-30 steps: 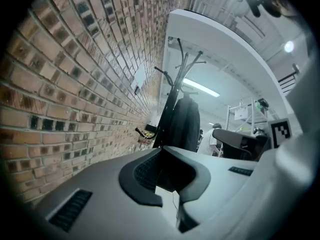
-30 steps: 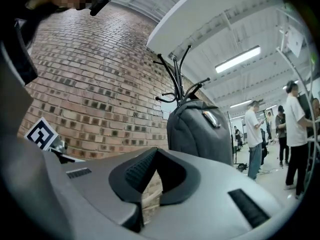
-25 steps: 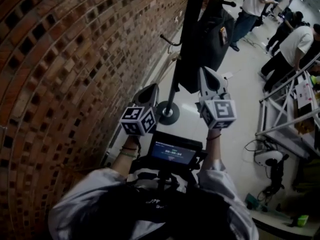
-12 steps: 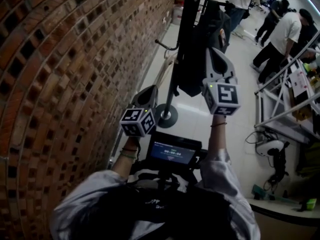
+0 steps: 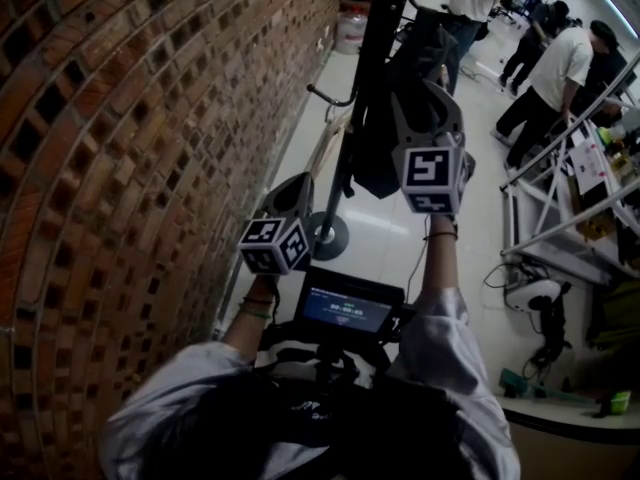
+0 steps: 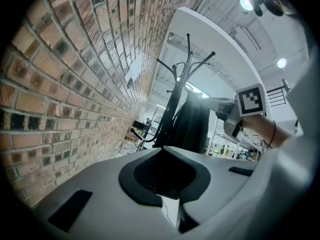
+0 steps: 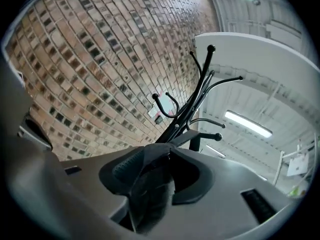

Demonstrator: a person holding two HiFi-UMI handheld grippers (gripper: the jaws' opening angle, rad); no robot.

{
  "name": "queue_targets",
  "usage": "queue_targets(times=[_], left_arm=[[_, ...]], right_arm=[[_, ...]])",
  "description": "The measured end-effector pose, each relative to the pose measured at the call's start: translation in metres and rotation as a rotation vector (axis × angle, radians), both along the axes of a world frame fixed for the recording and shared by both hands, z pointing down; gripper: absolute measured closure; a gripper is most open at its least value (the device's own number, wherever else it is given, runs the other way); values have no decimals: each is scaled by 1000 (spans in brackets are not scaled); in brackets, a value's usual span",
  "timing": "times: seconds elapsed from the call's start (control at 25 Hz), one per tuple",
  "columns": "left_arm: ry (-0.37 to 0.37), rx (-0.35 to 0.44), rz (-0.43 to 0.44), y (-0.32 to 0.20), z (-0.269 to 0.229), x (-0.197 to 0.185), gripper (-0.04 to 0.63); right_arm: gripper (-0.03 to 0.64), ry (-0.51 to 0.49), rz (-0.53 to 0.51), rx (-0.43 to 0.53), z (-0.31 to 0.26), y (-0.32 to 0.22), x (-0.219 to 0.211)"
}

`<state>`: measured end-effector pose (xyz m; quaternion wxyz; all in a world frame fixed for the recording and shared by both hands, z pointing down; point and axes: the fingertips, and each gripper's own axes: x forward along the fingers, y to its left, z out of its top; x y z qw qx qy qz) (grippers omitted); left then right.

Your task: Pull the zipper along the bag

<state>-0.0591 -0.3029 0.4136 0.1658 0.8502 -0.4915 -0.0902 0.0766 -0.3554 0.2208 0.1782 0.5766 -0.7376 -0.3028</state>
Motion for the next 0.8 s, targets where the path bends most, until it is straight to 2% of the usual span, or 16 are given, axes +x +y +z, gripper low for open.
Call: queue_targets(times=[0.08, 0.28, 0.4, 0.48, 0.64, 0.8], left_arm=[[-5, -14, -5, 1, 1, -1, 588], [-3, -20, -1, 1, 4, -1, 588], [2, -16, 5, 1, 4, -1, 588], [10, -28, 5, 2, 5, 0, 588], [16, -36, 12, 3, 7, 4, 588], [21, -24, 21, 4, 5, 6, 588]], right_arm=[[443, 15, 33, -15, 3, 0, 3], [445, 103, 38, -9, 6, -5, 5], [445, 96, 32, 3, -6, -3, 0], [487, 100, 9, 21, -5, -5, 3], [532, 133, -18, 60, -4, -1, 3], [584, 109, -24, 110, -16, 9, 4]])
